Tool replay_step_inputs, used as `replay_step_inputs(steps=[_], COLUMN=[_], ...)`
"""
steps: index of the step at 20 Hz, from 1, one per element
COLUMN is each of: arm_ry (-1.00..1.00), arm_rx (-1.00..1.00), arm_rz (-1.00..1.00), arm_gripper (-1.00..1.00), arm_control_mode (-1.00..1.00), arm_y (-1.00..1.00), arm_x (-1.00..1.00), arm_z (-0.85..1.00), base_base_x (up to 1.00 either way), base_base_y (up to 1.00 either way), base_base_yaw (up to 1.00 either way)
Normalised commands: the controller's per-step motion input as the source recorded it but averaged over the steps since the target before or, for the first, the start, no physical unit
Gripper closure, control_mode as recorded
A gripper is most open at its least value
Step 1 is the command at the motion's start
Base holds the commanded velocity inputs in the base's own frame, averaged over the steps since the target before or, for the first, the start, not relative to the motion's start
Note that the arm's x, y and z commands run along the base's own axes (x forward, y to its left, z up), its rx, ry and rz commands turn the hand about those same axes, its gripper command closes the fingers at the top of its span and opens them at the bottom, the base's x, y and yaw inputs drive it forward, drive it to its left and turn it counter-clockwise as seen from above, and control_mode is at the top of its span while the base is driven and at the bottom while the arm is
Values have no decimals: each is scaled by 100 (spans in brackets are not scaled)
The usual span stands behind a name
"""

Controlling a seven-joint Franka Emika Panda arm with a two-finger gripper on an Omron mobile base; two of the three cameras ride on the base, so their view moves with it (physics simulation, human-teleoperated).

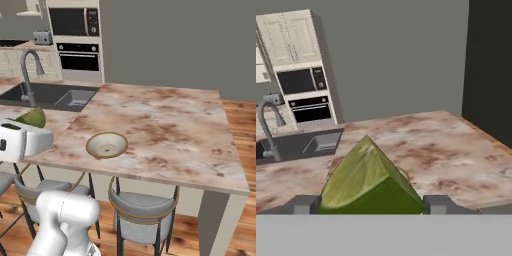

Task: There is a bowl on the dining counter. Grab a lemon wedge from the fridge and place it in the bowl. Then get the liquor bottle and glass cup from the cabinet and place them next to the bowl.

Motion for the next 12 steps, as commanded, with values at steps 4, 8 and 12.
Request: replay_step_inputs(steps=[4,8,12], arm_ry=[32,40,32], arm_rx=[2,0,0], arm_rz=[4,5,7], arm_gripper=[100,100,100], arm_control_mode=[-100,-100,-100], arm_y=[-1,0,0], arm_x=[97,74,49], arm_z=[-48,-66,-65], base_base_x=[0,0,0], base_base_y=[0,0,0], base_base_yaw=[0,0,0])
